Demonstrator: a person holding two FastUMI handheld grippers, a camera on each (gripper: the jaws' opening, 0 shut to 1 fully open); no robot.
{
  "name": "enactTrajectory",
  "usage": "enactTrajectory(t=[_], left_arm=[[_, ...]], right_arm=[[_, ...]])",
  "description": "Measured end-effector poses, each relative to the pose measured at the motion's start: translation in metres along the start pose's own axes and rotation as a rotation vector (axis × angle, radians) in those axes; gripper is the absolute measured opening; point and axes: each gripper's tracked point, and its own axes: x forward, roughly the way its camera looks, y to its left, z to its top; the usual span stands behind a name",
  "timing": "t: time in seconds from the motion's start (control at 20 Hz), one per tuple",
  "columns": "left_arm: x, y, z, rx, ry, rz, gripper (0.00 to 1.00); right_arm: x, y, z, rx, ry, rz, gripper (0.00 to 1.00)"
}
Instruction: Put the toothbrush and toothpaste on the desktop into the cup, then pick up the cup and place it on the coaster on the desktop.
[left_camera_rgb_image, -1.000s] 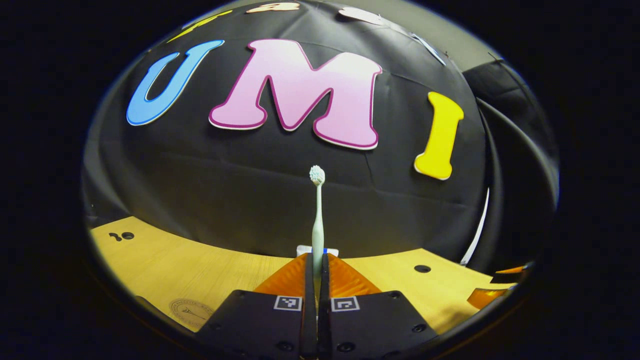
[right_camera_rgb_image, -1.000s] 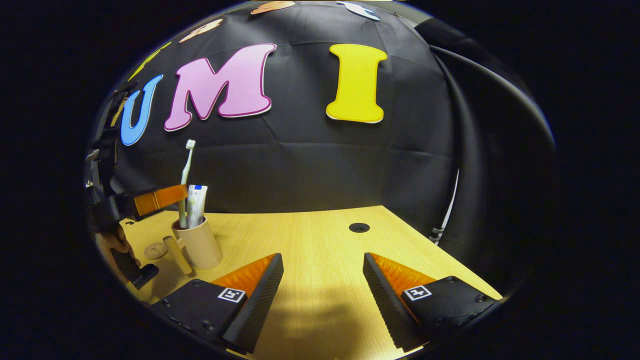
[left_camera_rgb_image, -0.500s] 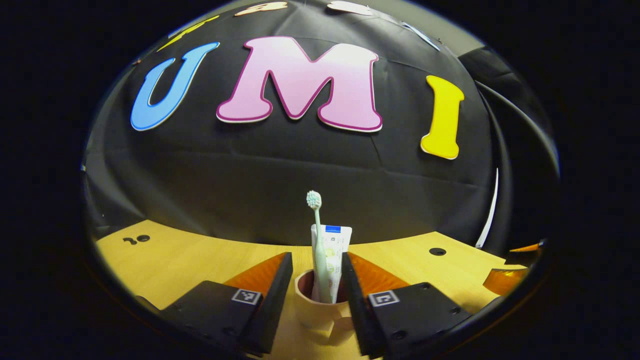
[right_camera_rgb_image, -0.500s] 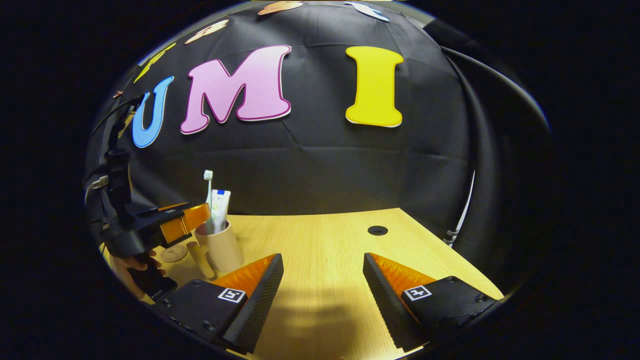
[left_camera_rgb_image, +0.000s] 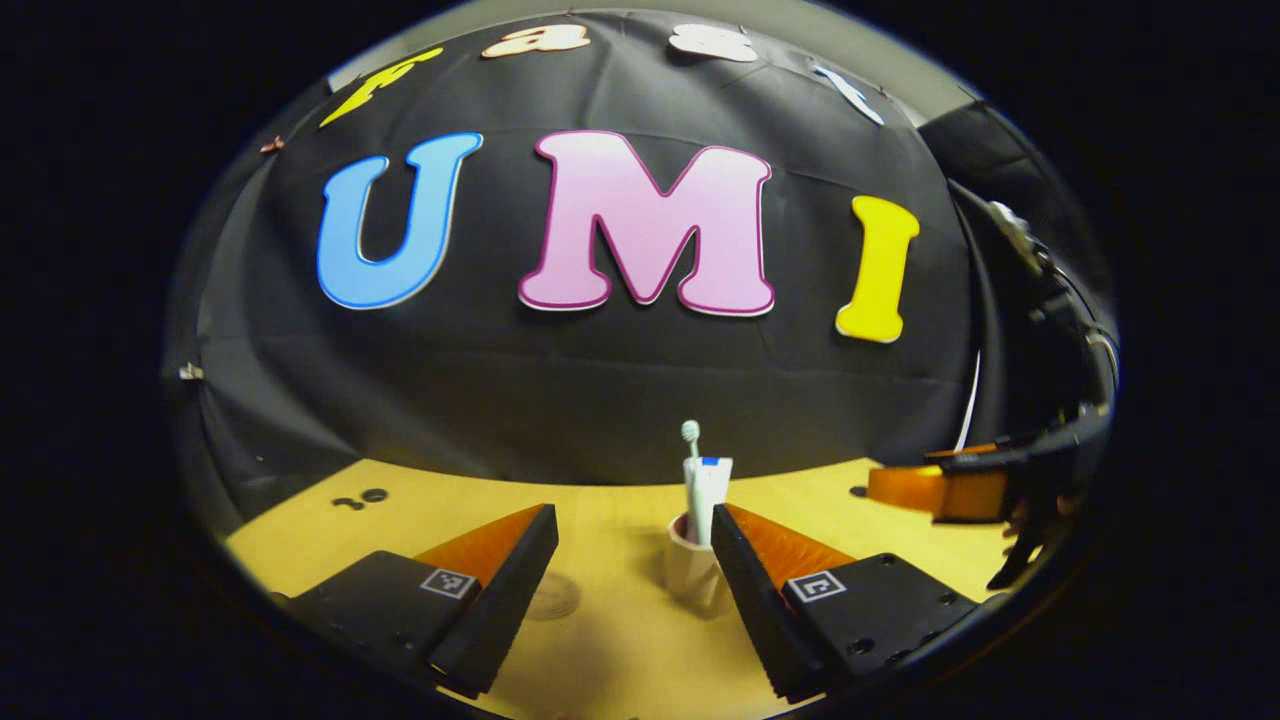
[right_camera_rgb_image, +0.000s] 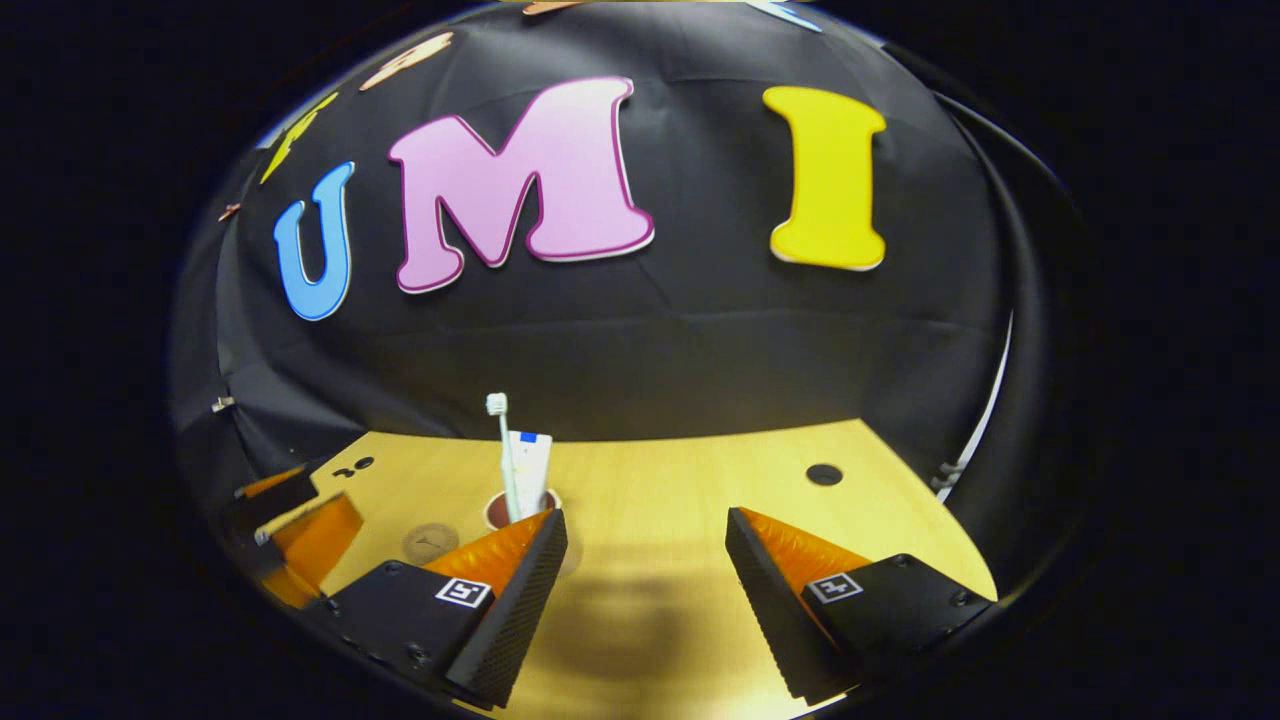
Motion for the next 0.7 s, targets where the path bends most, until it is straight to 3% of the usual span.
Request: enactTrajectory(t=[0.35,0.55,0.7], left_arm=[[-0.111,0.038,-0.02,-0.07,0.135,0.059,0.98],[-0.152,0.061,-0.005,-0.084,0.131,0.069,0.98],[-0.175,0.086,-0.002,-0.111,0.141,0.124,0.98]], right_arm=[[0.023,0.055,0.005,0.058,0.184,0.043,0.98],[0.032,0.077,-0.008,-0.004,0.267,0.056,0.98],[0.046,0.1,-0.029,-0.04,0.348,0.075,0.98]])
